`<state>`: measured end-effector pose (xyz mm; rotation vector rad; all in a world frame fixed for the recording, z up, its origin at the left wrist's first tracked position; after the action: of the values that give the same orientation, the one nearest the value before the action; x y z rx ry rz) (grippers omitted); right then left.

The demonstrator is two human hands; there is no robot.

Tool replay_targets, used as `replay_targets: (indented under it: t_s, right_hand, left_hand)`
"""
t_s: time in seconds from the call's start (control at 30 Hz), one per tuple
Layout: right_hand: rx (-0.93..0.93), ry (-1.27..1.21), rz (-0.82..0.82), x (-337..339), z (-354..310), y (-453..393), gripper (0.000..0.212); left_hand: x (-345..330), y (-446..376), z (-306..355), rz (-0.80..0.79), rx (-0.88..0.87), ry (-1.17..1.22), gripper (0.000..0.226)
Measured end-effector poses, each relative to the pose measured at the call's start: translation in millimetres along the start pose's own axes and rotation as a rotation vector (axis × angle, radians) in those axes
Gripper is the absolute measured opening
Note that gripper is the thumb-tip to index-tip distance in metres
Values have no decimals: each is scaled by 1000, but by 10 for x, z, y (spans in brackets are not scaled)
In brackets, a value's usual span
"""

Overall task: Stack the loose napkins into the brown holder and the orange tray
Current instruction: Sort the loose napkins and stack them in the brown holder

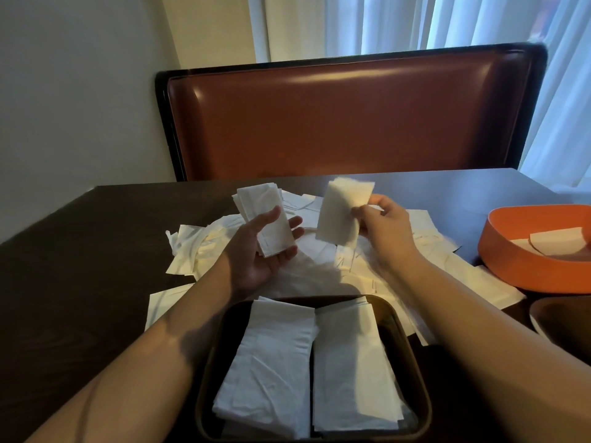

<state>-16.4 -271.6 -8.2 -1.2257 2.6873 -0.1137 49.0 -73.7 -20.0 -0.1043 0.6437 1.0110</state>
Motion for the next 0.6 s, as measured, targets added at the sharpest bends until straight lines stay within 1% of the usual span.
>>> replay_targets:
  t_s: [0.07, 0.17, 0.2, 0.37, 0.43, 0.47, 0.53, 0.6]
  right_hand:
    - [-39, -32, -76, -99, 59, 27, 13]
    - [-8, 36, -138, -186, 77, 64, 24]
    - [-10, 58, -145, -193, 80, 67, 24]
    - [-55, 159, -227, -285, 93, 115, 8]
    - [-62, 163, -217, -307, 93, 132, 22]
    - [-56, 160, -201, -309, 79, 135, 25]
    - [-45, 143, -161, -306, 36, 141, 19]
    - [-39, 102, -152, -297, -24, 162, 19]
  left_hand:
    - [-1, -1, 2, -5, -2, 4, 51]
    - [10, 7, 21, 1, -12, -6, 49]
    - [11, 12, 20, 3, -12, -11, 49]
    - [-21, 19, -13, -34, 19, -13, 49]
    - [-35, 30, -14, -44, 16, -42, 47]
    - [-41, 34, -18, -46, 16, -55, 46]
    - [-32, 20, -28, -39, 15, -77, 44]
    - [-6, 3, -20, -13, 10, -73, 38]
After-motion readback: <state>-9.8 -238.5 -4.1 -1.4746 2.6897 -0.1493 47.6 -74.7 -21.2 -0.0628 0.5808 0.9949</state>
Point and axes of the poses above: each hand's wrist, its own y-axis away from the middle knuckle, its own x-axis out of the back of the hand, z = x × y, the point moved 10 cm from there along -y, towards the middle knuckle, and after that the axes turned 2 degrees about z, right-handed, at the moved point
